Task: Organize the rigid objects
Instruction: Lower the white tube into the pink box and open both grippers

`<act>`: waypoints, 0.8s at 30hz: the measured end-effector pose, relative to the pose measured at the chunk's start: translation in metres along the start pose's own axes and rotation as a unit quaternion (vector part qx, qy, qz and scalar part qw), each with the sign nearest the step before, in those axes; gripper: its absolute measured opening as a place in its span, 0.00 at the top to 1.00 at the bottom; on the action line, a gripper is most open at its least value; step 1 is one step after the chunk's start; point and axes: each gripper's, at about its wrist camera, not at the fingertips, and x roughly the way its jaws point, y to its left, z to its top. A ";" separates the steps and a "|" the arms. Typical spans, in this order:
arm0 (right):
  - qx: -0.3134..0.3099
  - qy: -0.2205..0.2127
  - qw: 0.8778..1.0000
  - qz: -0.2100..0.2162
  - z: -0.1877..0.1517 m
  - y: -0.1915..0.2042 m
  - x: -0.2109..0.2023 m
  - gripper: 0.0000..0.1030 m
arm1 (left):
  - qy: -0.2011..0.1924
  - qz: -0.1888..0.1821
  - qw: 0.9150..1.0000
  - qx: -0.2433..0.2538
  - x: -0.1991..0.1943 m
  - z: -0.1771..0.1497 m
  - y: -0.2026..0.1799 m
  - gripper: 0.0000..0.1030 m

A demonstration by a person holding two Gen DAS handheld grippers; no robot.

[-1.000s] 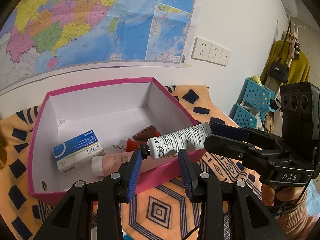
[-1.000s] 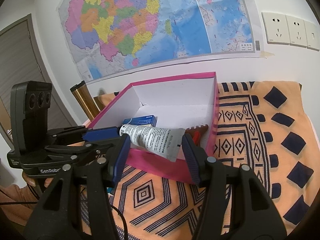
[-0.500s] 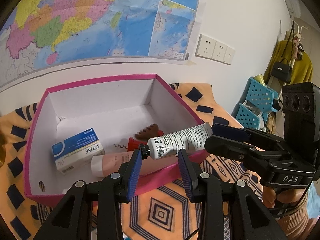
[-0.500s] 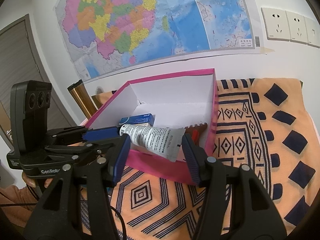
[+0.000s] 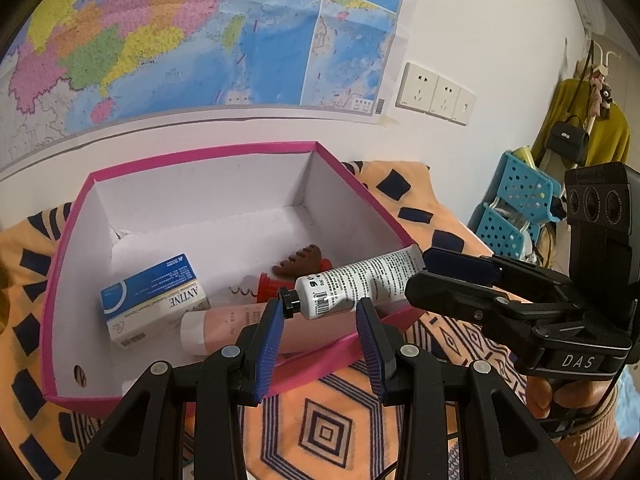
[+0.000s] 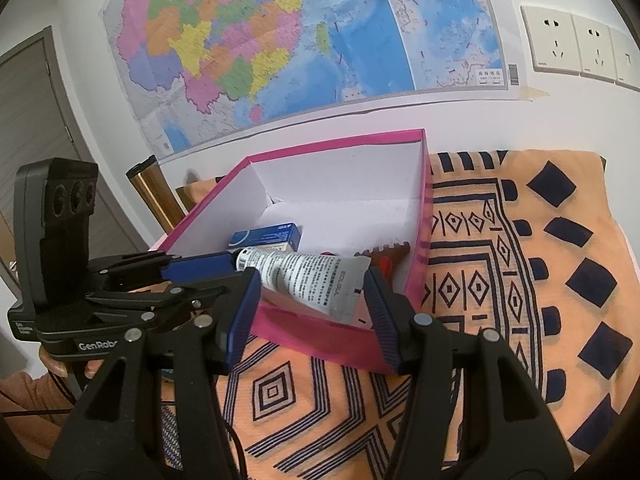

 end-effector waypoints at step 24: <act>-0.004 0.015 1.000 -0.020 0.002 -0.003 0.012 0.45 | 0.017 0.005 1.000 -0.009 0.014 0.002 0.004 0.64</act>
